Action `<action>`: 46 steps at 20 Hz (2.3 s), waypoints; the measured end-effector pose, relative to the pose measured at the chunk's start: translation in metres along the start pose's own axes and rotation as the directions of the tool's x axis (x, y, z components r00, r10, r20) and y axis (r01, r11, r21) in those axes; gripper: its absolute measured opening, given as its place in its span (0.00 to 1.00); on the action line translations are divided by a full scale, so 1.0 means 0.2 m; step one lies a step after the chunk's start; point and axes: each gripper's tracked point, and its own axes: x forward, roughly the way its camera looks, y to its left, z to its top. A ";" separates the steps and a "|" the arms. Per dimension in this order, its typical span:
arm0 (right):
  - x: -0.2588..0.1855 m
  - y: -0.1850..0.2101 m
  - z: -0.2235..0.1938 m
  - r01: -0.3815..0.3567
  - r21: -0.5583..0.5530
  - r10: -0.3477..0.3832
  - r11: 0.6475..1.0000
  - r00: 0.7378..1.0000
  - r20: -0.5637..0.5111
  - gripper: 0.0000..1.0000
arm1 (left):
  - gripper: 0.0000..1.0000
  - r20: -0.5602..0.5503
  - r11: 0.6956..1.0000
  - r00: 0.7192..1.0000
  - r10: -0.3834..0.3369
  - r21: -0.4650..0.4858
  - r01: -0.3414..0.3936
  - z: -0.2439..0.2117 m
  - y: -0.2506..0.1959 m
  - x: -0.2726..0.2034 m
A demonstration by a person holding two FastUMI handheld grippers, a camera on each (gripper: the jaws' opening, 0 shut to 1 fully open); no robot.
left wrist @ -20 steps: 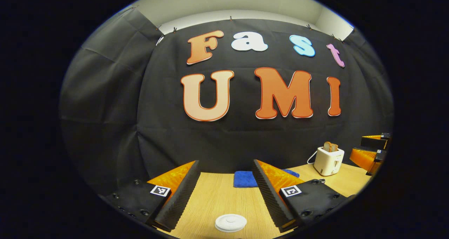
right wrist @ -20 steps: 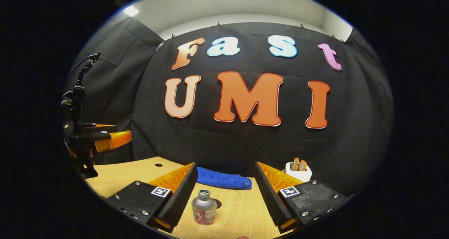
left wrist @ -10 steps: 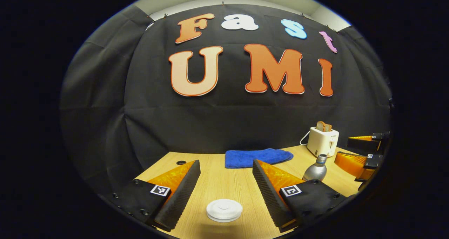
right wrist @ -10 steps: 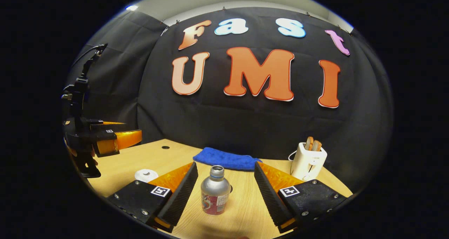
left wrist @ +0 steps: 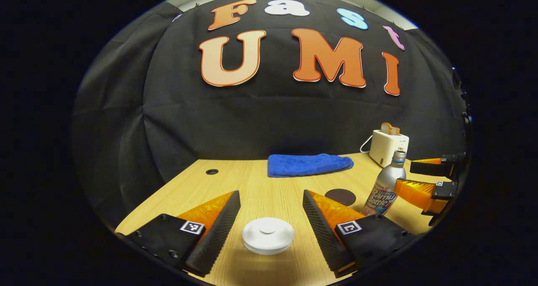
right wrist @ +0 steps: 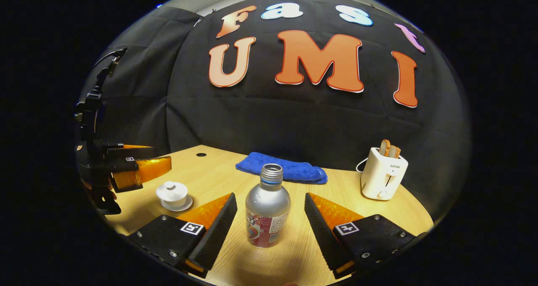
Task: Open the teacup lid with one hand, grasp the water bottle and pour water into the teacup with the other hand; after pouring, place the water bottle on the coaster and then close the teacup lid.
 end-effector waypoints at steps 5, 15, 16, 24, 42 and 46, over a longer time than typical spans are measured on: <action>0.05 0.02 -0.10 -0.013 0.001 0.013 1.000 0.999 -0.050 0.98 | 0.87 -0.099 1.000 0.995 -0.001 0.023 0.004 -0.20 0.02 0.07; 0.11 0.05 -0.23 -0.045 -0.005 0.045 0.999 0.992 -0.117 0.95 | 0.65 -0.141 0.996 0.990 0.003 0.085 0.009 -0.32 0.01 0.14; 0.12 0.05 -0.24 -0.048 -0.006 0.047 0.999 0.991 -0.123 0.95 | 0.52 -0.144 0.996 0.990 0.005 0.092 0.008 -0.32 0.01 0.14; 0.14 0.06 -0.29 -0.051 -0.017 0.048 0.999 0.987 -0.155 0.87 | 0.32 -0.110 0.997 0.994 0.010 0.074 -0.002 -0.30 0.00 0.16; 0.16 -0.05 -0.11 -0.025 -0.117 0.012 0.993 0.994 -0.108 0.77 | 0.31 0.023 0.998 0.998 0.050 0.046 -0.051 -0.05 0.11 0.08; 0.15 -0.10 -0.03 0.009 -0.205 -0.026 0.979 0.996 -0.080 0.76 | 0.27 0.036 0.997 0.997 0.068 0.035 -0.070 -0.03 0.14 0.06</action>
